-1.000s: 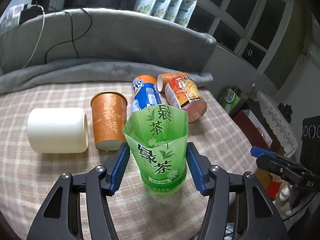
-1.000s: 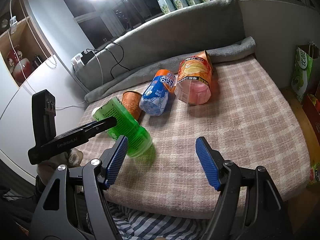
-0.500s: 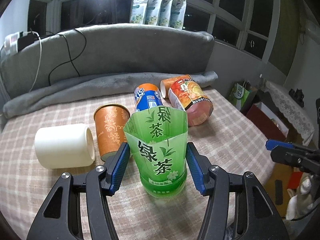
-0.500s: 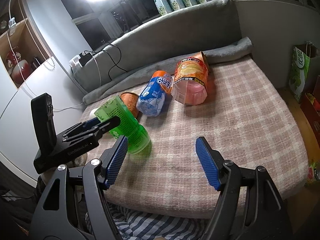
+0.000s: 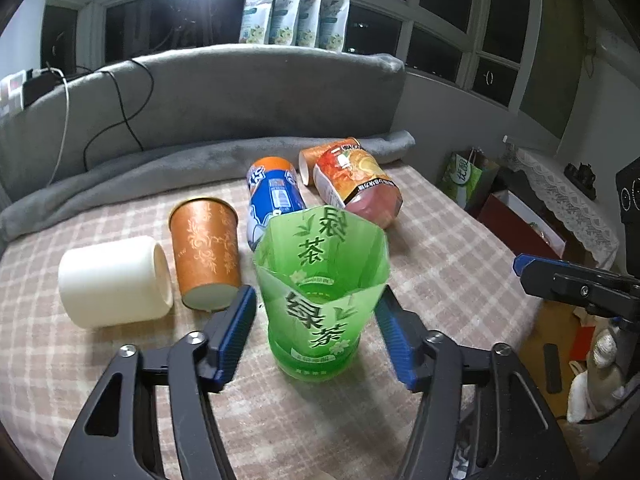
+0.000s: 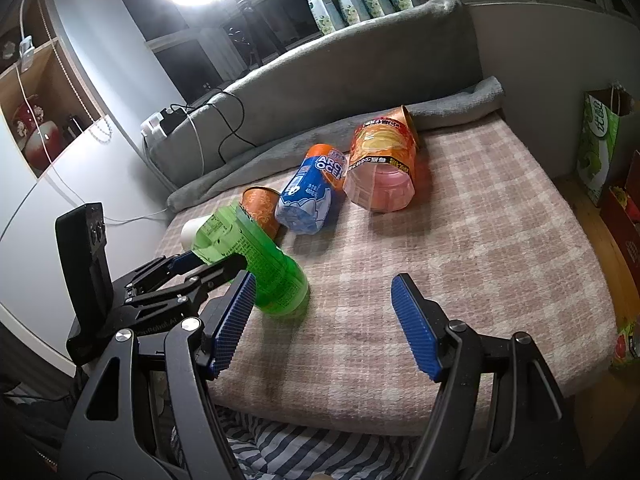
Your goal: Flip cup upright
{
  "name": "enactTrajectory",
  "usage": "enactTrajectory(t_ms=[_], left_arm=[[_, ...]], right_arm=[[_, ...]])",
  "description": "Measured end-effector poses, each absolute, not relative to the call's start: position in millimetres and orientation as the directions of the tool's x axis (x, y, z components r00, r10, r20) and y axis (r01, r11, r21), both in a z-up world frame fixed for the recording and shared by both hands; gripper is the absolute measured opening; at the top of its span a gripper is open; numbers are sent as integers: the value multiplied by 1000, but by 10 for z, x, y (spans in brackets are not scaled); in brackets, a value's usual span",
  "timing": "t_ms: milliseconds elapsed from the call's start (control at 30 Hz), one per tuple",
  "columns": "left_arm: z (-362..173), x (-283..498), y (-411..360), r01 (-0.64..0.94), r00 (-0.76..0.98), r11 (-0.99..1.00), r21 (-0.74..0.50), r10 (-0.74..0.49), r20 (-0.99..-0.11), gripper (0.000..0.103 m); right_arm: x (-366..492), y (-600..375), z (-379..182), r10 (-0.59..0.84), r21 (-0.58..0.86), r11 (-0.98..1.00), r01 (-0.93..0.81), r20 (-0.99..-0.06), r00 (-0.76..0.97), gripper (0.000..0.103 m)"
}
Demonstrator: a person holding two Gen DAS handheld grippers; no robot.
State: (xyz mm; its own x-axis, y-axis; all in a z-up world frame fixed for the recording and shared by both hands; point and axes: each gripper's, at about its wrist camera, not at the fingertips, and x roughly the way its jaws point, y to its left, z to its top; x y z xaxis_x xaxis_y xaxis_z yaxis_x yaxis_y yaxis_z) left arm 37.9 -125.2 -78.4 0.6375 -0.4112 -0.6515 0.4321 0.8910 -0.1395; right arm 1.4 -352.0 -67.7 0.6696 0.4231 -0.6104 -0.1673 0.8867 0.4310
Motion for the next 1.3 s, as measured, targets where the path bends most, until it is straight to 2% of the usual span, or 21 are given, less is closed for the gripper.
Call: enactTrajectory(t_ms=[33,133,300,400,667,733,800,900,967,1000,1300], left_arm=[[-788,376,-1248,430,635,891,-145,-413,-653,73],[-785,353,-1221,431,629,888,-158,-422,-653,77],[-718,236,-1122,430,635,886,-171,-432,-640,79],[-656,169,-1029,412,659,896,-167,-419,-625,79],[-353,-68,-698,304,811,945,-124,-325,-487,81],[-254,-166,-629,265,861,959,-102,-283,-423,82],[-162,-254,-562,226,901,970,-85,-242,-360,82],[-73,-343,-499,183,938,981,-58,-192,-289,83],[-34,-393,-469,158,954,987,-34,-161,-251,87],[-21,-407,-451,149,959,988,-29,-151,-238,92],[12,-387,-282,105,963,991,-85,-122,-239,93]], right_arm=[[13,-3514,-671,424,430,886,-170,-609,670,73],[5,-3495,-645,419,421,890,-175,-603,679,73],[12,-3455,-563,394,391,902,-183,-571,721,74],[6,-3419,-495,355,349,920,-180,-541,762,84],[-64,-3250,-309,217,186,972,-146,-458,862,91],[-92,-3251,-268,186,168,978,-124,-426,885,95],[-119,-3263,-228,153,159,983,-97,-393,907,103],[-130,-3275,-183,113,148,987,-62,-366,924,103],[-133,-3265,-165,78,128,991,-35,-351,933,103],[-136,-3257,-158,57,116,993,-18,-341,938,103],[-176,-3152,-113,-29,52,998,46,-288,957,103]])
